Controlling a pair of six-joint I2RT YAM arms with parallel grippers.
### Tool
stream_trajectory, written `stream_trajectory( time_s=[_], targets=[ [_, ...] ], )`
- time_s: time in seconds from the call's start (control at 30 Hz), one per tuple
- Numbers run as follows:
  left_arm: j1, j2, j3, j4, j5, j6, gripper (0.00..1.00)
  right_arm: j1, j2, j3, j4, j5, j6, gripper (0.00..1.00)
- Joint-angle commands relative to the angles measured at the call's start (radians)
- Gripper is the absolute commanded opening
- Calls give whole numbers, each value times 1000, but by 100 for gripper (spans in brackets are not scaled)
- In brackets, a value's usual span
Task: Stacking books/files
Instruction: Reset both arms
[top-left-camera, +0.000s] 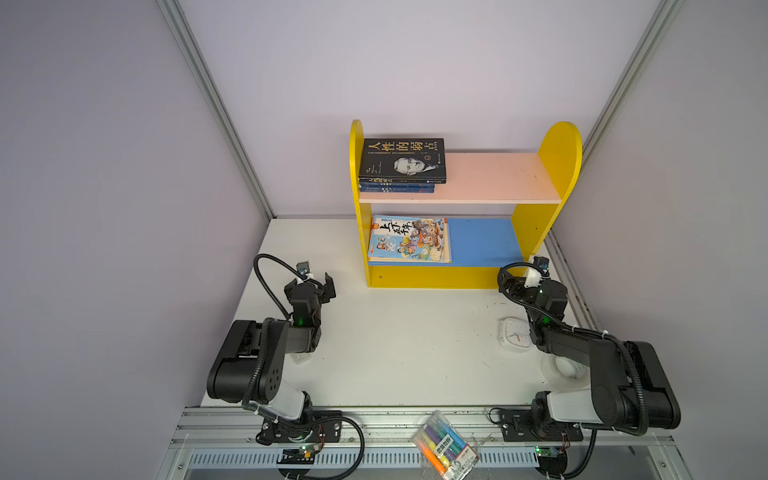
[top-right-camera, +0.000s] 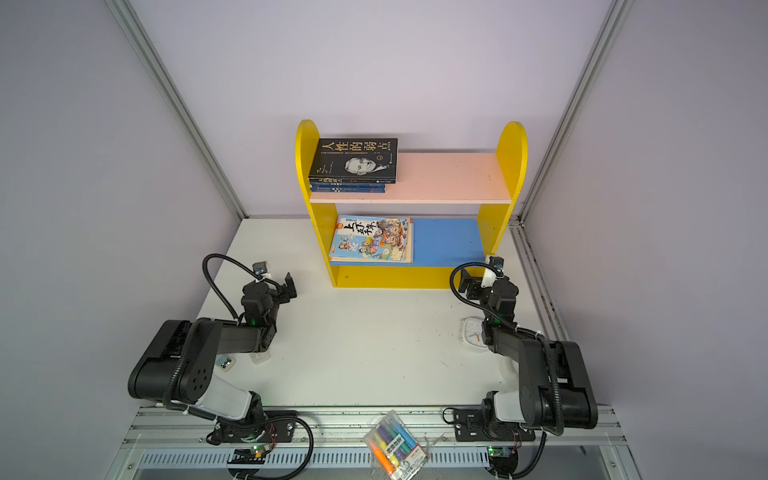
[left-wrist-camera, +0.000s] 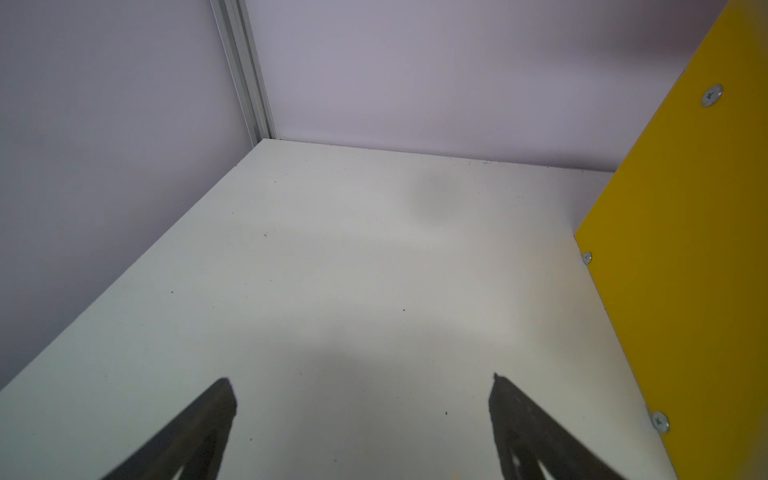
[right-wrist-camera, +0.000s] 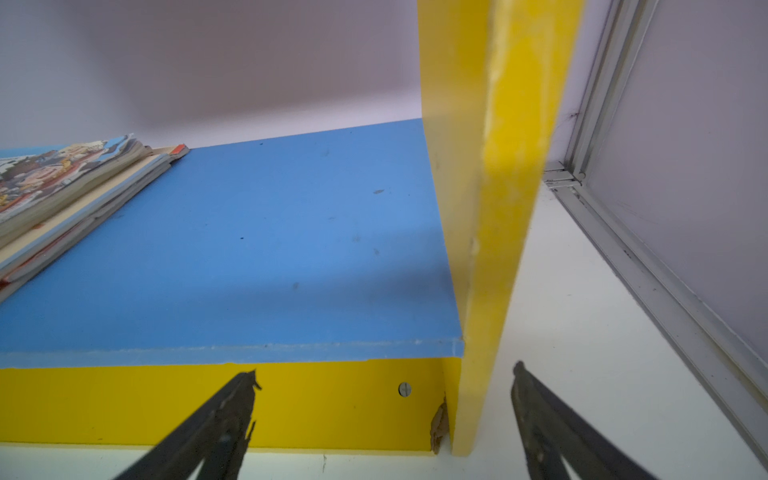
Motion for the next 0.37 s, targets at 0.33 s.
stream_trajectory(
  time_s=[0.33],
  targets=[
    [-1,0,6,-5,-20,15,98,44,1,23,1,53,-40,98]
  ],
)
